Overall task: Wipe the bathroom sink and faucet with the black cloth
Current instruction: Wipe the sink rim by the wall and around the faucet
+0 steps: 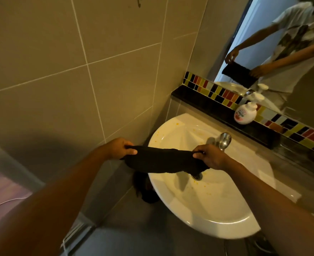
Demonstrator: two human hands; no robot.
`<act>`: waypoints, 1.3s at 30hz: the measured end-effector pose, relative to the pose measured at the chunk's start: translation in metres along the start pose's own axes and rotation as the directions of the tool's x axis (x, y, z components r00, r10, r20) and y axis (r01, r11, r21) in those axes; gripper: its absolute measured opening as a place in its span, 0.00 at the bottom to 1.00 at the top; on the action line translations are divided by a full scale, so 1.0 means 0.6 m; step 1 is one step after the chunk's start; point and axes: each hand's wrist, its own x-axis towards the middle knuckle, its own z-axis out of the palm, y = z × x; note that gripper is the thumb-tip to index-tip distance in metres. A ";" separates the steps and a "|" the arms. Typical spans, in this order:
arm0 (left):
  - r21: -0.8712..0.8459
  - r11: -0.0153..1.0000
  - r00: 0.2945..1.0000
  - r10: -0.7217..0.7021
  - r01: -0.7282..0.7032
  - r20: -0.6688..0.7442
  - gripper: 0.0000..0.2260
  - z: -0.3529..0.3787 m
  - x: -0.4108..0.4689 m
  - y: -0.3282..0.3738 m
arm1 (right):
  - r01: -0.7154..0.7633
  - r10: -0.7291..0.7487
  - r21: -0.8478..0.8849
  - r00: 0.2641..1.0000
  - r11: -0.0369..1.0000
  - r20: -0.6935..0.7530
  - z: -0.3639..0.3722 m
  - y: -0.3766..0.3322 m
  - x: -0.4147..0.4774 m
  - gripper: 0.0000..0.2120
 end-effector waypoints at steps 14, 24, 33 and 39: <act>0.049 0.989 0.987 -0.145 0.141 0.074 0.15 0.038 0.026 -0.059 | -0.093 0.086 0.054 0.988 0.994 0.126 0.057 0.031 0.057 0.09; -0.046 0.971 0.956 -0.240 0.236 -0.168 0.15 0.087 0.107 -0.084 | -0.211 0.243 0.233 0.963 0.949 -0.116 0.153 0.063 0.145 0.11; -0.187 0.919 0.913 -0.376 0.346 -0.159 0.11 0.263 0.095 -0.113 | 0.274 -0.283 -0.156 0.959 0.949 -0.035 0.312 -0.018 0.168 0.24; -0.299 0.854 0.855 -0.488 0.426 -0.175 0.09 0.326 0.106 -0.112 | 0.370 -0.375 -0.221 0.927 0.902 0.020 0.346 -0.014 0.210 0.24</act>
